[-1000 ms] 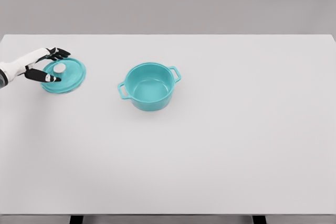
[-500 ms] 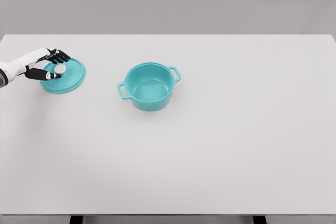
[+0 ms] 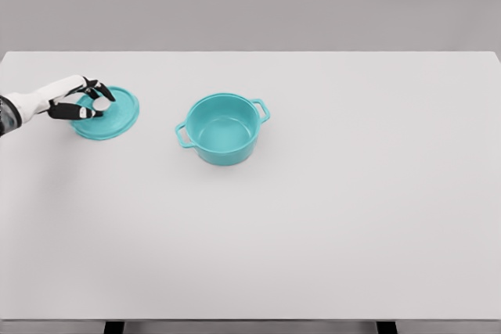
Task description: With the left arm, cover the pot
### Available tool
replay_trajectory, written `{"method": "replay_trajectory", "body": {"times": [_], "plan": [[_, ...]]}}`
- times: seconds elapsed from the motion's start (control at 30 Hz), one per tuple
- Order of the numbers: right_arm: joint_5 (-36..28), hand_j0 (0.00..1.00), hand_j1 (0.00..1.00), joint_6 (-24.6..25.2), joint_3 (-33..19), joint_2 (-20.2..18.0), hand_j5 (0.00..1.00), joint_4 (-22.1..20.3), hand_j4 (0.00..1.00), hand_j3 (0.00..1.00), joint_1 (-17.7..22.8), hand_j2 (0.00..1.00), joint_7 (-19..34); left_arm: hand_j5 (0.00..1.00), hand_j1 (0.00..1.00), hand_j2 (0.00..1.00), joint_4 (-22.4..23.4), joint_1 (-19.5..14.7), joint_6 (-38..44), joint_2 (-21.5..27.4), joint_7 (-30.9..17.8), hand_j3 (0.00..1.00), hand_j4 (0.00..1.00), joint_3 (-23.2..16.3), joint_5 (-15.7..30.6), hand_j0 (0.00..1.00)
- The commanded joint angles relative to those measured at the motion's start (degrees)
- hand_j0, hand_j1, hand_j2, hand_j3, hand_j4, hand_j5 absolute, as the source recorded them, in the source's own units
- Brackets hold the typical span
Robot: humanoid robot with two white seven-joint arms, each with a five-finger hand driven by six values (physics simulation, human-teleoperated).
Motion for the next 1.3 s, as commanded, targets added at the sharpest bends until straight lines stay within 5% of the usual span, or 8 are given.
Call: {"method": "replay_trajectory", "body": {"times": [0.0, 0.73, 1.27], "plan": [[0.0, 1.0, 1.0, 0.0, 0.0, 0.0, 1.0, 0.0, 1.0, 1.0, 0.0, 1.0, 0.0, 0.49, 0.49, 0.49, -2.2, 0.0, -0.3, 0.0, -1.1, 0.49, 0.49, -0.4, -0.2, 0.49], [0.0, 1.0, 1.0, 0.0, 0.0, 0.0, 1.0, 0.0, 1.0, 1.0, -0.1, 1.0, 0.0, 0.51, 0.51, 0.51, -17.3, -3.2, -0.4, 0.9, -4.8, 0.51, 0.51, -0.6, 0.0, 0.51], [0.0, 1.0, 1.0, 0.0, 0.0, 0.0, 1.0, 0.0, 1.0, 1.0, 0.0, 1.0, 0.0, 0.51, 0.51, 0.51, -22.0, -3.7, -1.3, 0.2, -5.8, 0.51, 0.51, -1.9, -0.2, 0.51]]}}
